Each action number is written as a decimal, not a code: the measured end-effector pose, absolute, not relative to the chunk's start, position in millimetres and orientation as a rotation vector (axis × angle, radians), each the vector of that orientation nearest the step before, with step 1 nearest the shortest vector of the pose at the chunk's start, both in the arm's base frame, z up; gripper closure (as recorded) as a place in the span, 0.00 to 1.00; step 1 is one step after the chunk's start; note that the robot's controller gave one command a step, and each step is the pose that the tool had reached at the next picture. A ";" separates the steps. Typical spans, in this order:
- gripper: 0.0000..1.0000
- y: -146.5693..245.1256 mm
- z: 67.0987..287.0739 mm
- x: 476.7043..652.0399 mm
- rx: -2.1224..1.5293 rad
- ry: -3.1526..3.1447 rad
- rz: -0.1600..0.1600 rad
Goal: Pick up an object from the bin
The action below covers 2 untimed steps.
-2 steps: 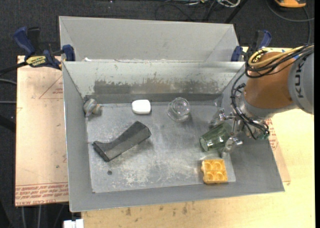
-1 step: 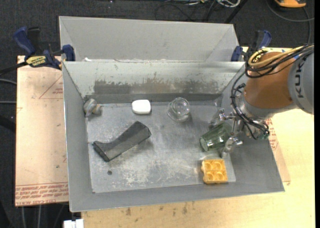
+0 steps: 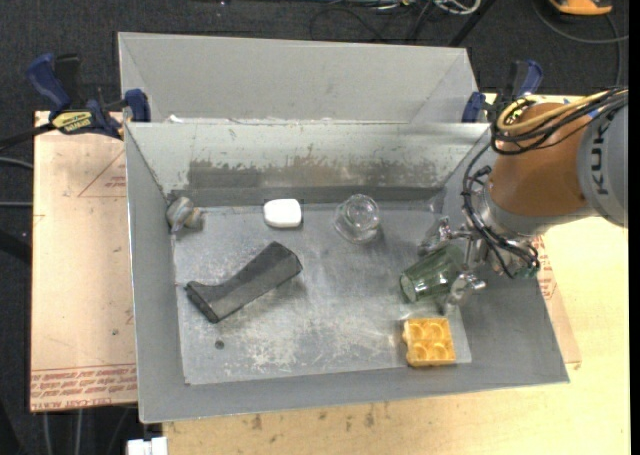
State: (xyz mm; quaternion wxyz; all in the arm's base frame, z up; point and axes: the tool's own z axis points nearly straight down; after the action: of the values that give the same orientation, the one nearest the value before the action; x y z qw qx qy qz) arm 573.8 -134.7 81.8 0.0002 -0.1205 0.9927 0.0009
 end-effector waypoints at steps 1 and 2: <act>1.00 -134.4 89.9 573.7 -0.379 3.119 0.003; 1.00 -133.8 103.1 572.6 -0.381 3.123 0.005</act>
Offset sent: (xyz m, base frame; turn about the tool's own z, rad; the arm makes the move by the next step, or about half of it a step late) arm -0.0001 -0.0001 0.0746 0.0000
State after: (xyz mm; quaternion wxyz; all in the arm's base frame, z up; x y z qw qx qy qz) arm 572.6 -133.8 103.1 -0.0023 -0.1210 0.9926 0.0017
